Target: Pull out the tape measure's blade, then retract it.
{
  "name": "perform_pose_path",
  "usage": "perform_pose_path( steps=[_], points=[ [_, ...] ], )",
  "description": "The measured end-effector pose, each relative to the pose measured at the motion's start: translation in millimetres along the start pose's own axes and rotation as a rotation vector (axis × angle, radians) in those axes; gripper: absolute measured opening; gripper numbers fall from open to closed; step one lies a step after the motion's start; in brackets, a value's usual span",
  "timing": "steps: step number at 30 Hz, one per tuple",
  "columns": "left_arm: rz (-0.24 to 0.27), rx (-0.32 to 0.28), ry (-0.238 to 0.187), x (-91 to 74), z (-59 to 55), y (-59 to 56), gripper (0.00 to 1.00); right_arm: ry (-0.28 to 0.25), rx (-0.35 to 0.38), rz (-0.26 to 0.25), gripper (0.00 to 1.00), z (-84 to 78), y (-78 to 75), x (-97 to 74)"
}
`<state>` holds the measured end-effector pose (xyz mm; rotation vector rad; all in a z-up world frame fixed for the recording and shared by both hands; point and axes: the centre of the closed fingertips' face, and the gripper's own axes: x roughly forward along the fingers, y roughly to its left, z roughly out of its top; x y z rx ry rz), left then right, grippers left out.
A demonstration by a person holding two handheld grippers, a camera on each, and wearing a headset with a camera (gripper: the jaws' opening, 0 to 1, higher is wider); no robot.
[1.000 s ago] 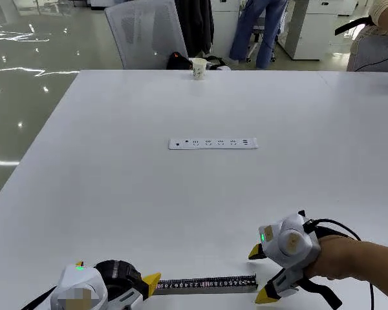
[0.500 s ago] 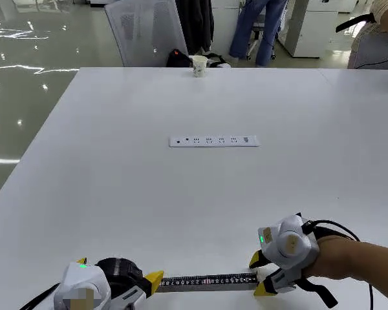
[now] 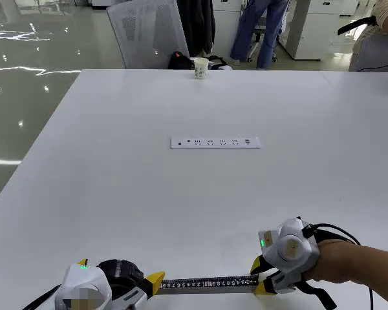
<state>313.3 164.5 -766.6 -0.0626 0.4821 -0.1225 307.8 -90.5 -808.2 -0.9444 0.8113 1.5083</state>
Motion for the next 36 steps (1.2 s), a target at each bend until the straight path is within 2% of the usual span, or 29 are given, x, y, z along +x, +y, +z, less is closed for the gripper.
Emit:
perform_pose_path(
  steps=[9, 15, 18, 21, 25, 29, 31, 33, 36],
  points=[
    [-0.004, 0.000, 0.009, -0.2, -2.7, -1.2, 0.99, 0.019, 0.012, -0.012, 0.13, -1.5, 1.3, -0.2],
    [-0.016, -0.014, 0.018, 0.2, -7.4, -5.6, 0.99, 0.044, 0.080, -0.008, 0.12, -3.0, 0.3, -0.2],
    [-0.015, -0.015, 0.016, 0.6, -7.4, -6.3, 0.98, 0.070, 0.054, -0.003, 0.11, -2.3, 0.9, 0.8],
    [-0.006, -0.012, 0.006, -0.4, -5.1, -4.8, 0.93, 0.069, 0.064, 0.008, 0.11, -3.2, 0.4, 0.1],
    [0.012, -0.029, 0.015, -0.8, -5.9, 0.1, 0.86, 0.043, 0.131, 0.031, 0.10, -3.5, 0.2, -0.6],
    [0.026, -0.031, 0.017, -2.5, -4.7, 3.5, 0.77, 0.038, 0.142, 0.034, 0.10, -2.8, 1.2, 0.1],
    [0.019, -0.045, 0.035, -2.4, -8.2, 2.3, 0.73, 0.042, 0.135, 0.029, 0.11, -2.6, 1.5, 0.5],
    [0.025, -0.033, 0.050, -1.9, -11.0, 2.4, 0.71, 0.047, 0.136, 0.023, 0.11, -2.3, 1.6, 0.4],
    [0.038, -0.044, 0.064, -3.2, -12.4, 6.4, 0.66, 0.053, 0.135, 0.017, 0.11, -2.8, 1.1, 1.0]
  ],
)
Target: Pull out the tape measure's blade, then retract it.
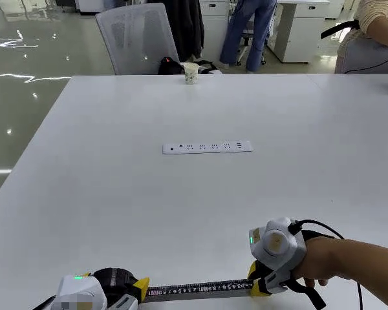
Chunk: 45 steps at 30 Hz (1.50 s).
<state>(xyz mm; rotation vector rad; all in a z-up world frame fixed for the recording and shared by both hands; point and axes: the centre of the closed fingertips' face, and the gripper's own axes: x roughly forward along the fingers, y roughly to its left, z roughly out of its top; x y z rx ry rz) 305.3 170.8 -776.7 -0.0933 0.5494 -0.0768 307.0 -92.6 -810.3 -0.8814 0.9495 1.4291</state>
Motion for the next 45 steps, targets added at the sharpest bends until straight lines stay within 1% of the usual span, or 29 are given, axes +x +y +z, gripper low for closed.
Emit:
perform_pose_path(
  steps=[1, 2, 5, 8, 15, 16, 21, 26, 28, 45],
  points=[
    [-0.006, -0.027, 0.010, -0.1, -1.7, -0.6, 0.66, 0.001, 0.001, -0.002, 0.10, 0.1, -0.2, 0.1],
    [-0.004, -0.019, 0.006, -0.2, -0.8, 0.2, 0.66, 0.002, 0.002, -0.003, 0.10, 0.0, -0.1, 0.1],
    [-0.009, 0.001, 0.014, 0.1, -2.5, -0.7, 0.65, 0.004, 0.000, -0.004, 0.10, 0.2, 0.0, -0.2],
    [-0.014, 0.013, 0.011, 0.1, -2.1, -0.5, 0.65, 0.015, -0.019, -0.003, 0.10, 0.5, 0.4, -0.5],
    [-0.022, 0.022, 0.022, 0.3, -2.8, -1.1, 0.63, 0.026, -0.026, -0.008, 0.10, -0.4, -0.4, 0.1],
    [-0.022, 0.026, 0.022, -0.1, -2.6, -0.8, 0.63, 0.020, -0.018, -0.010, 0.10, 1.5, -0.8, 0.5],
    [-0.022, 0.022, 0.024, -0.2, -3.2, -0.9, 0.63, 0.032, -0.022, -0.012, 0.10, 1.3, 0.0, 0.6],
    [-0.023, 0.022, 0.022, 0.0, -3.7, -0.4, 0.63, 0.031, -0.027, -0.020, 0.10, 2.7, 0.8, 0.7],
    [-0.024, 0.022, 0.021, 0.2, -3.7, -0.3, 0.63, 0.029, -0.015, -0.023, 0.10, 2.9, 0.7, 1.3],
    [-0.034, 0.030, 0.019, 0.6, -4.1, -0.4, 0.63, 0.050, -0.012, -0.016, 0.11, 7.0, 1.6, 4.7]
  ],
)
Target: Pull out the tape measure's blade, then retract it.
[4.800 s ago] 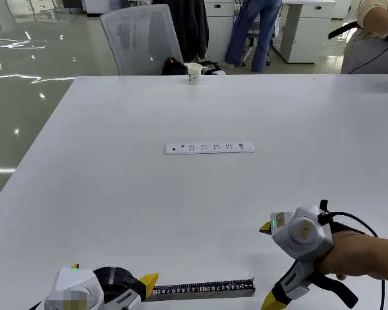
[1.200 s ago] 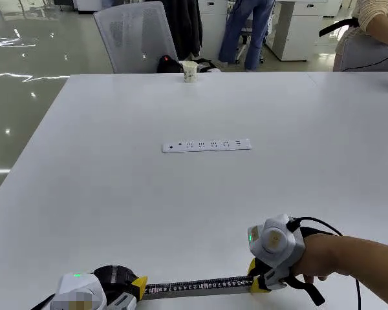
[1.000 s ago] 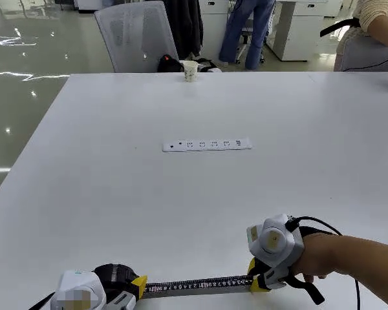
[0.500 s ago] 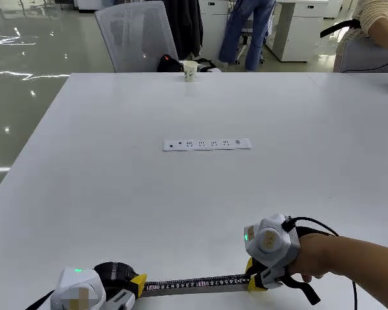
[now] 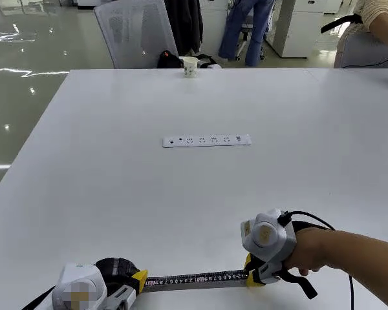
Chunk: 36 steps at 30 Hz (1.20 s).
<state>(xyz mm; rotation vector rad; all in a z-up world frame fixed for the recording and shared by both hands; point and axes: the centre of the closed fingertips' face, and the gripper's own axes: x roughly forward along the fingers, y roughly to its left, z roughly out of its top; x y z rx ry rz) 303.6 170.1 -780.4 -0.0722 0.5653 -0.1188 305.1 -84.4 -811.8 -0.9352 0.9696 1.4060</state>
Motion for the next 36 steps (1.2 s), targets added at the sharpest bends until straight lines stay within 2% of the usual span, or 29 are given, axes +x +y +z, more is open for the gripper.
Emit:
perform_pose_path(
  steps=[14, 20, 28, 36],
  points=[
    [-0.001, -0.003, 0.005, 0.0, -0.1, -1.1, 0.63, -0.004, -0.054, -0.009, 0.11, 2.0, 1.2, 0.9],
    [0.000, -0.005, 0.010, -0.2, -0.4, -1.1, 0.63, -0.005, -0.056, -0.001, 0.11, 4.0, 1.9, 0.4],
    [-0.004, -0.007, 0.023, -1.3, -1.7, -1.3, 0.63, 0.021, -0.057, -0.001, 0.11, 6.9, 0.8, 2.8],
    [-0.009, -0.008, 0.040, -0.6, -1.9, -0.8, 0.63, -0.002, -0.029, -0.017, 0.11, 9.7, 1.3, 3.3]
  ],
)
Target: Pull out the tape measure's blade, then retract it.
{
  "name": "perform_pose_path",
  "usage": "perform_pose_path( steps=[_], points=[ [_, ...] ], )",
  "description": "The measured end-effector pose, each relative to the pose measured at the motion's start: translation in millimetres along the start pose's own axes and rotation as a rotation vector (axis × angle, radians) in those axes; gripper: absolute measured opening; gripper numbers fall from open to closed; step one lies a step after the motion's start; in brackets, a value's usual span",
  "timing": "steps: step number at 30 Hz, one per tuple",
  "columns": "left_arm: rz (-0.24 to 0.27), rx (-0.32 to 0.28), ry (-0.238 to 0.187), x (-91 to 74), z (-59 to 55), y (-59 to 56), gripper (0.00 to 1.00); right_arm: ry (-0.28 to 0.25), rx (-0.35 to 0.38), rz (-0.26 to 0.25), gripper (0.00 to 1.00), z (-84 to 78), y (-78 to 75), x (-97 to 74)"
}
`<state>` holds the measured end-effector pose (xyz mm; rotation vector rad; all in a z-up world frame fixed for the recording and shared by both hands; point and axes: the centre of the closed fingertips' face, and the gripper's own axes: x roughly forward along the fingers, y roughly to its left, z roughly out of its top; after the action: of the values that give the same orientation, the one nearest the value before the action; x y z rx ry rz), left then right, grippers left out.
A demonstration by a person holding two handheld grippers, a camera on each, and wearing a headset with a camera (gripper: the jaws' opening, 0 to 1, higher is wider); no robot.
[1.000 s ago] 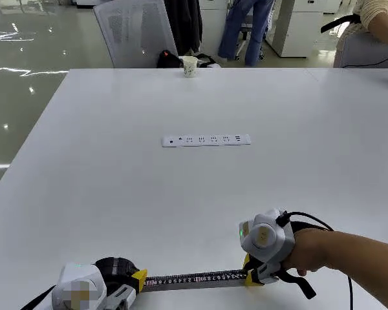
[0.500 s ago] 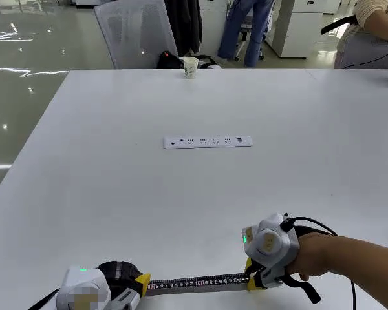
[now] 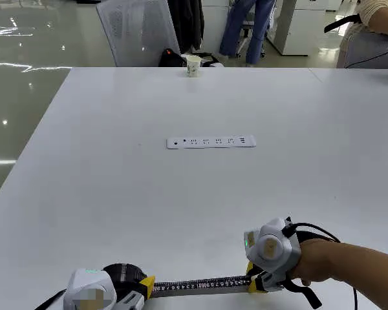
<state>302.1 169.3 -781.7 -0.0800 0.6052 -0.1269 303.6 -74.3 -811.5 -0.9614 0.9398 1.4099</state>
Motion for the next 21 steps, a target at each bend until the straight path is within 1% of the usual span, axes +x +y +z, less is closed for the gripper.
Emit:
perform_pose_path(
  steps=[9, 12, 14, 16, 18, 20, 21],
  points=[
    [0.002, 0.000, 0.006, 0.1, 0.1, 0.7, 0.63, -0.006, 0.024, -0.010, 0.11, 1.4, -0.1, 0.2],
    [0.002, 0.001, 0.012, 0.4, -0.1, 1.2, 0.63, -0.004, 0.004, -0.002, 0.11, 3.1, 0.3, 0.0],
    [0.001, 0.002, 0.009, 0.5, 0.4, 1.5, 0.63, -0.003, 0.003, 0.002, 0.11, 3.5, 0.4, 0.1],
    [-0.002, 0.003, 0.001, -0.1, 0.5, 1.2, 0.63, -0.016, 0.011, 0.005, 0.11, 5.5, 0.0, 0.7],
    [-0.005, 0.002, -0.003, -0.1, 0.7, 1.4, 0.63, -0.020, 0.003, 0.008, 0.11, 6.9, 0.9, 1.4],
    [-0.006, 0.002, -0.005, 0.1, 0.8, 1.7, 0.63, 0.000, -0.044, 0.012, 0.11, 7.8, 2.3, 2.4],
    [-0.008, 0.005, -0.008, -0.1, 0.7, 1.3, 0.63, 0.006, -0.041, 0.013, 0.11, 8.2, 2.4, 2.6]
  ],
)
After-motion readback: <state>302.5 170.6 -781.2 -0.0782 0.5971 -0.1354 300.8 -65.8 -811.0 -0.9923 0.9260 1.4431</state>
